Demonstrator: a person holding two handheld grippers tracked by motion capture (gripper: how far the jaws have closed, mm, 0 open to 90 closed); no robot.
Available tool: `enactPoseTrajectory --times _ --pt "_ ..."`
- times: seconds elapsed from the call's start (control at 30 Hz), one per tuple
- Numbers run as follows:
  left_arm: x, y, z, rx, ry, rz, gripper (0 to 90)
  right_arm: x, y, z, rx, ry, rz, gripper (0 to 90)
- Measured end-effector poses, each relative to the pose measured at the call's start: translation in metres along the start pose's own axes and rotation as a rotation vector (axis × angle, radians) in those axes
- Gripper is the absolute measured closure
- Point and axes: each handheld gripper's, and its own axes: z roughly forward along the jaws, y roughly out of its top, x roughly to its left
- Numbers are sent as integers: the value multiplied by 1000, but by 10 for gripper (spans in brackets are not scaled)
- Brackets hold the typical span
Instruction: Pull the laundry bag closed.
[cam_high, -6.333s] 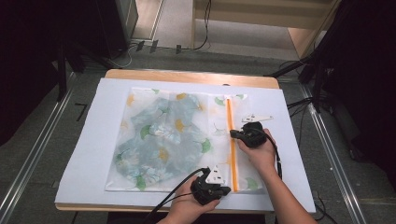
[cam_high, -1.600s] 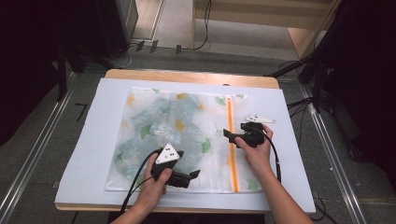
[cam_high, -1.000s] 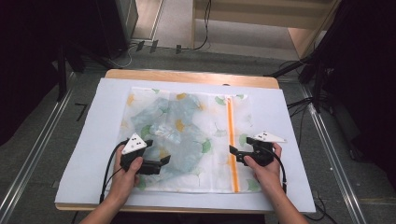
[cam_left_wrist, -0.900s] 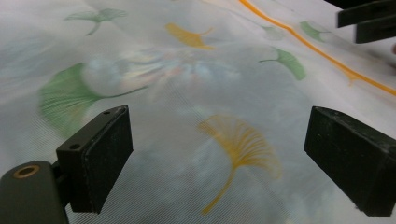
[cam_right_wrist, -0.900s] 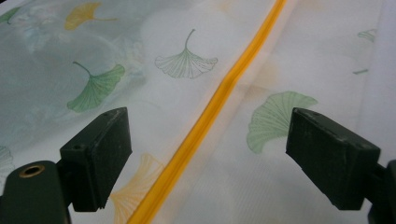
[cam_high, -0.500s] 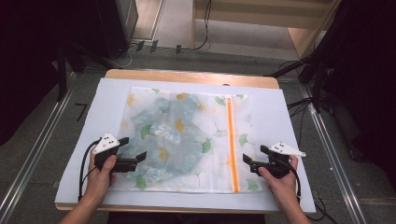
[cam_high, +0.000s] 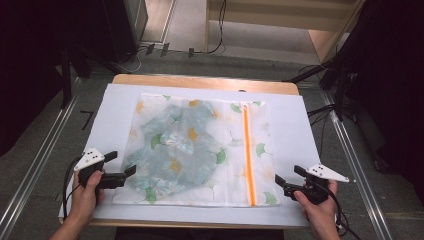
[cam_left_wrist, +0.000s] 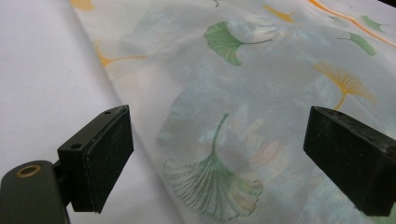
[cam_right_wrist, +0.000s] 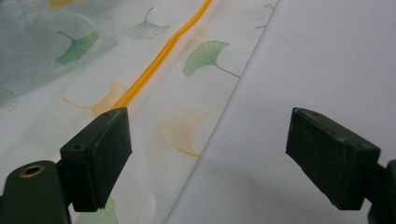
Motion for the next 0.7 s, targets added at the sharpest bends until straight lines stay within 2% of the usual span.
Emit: enactPoseTrajectory --times 0.07,0.13,0.27,0.37,0.5,0.7 --pt "4 -1 -2 -6 -16 -12 87 -3 -4 -3 4 -10 -21 147" --pt "5 -1 -2 -6 -16 -30 88 -6 -5 -6 1 -12 -11 148" --pt "3 -1 -3 1 -6 -8 88 -14 -6 -14 -21 -25 7 171" --pt "5 0 -3 2 9 -32 88 -20 -7 -20 -34 -28 31 171" --pt "8 0 0 17 46 -40 138 -26 -8 -18 -29 -35 42 171" --pt "6 1 2 32 38 -38 138 -25 -7 -17 -30 -41 46 174"
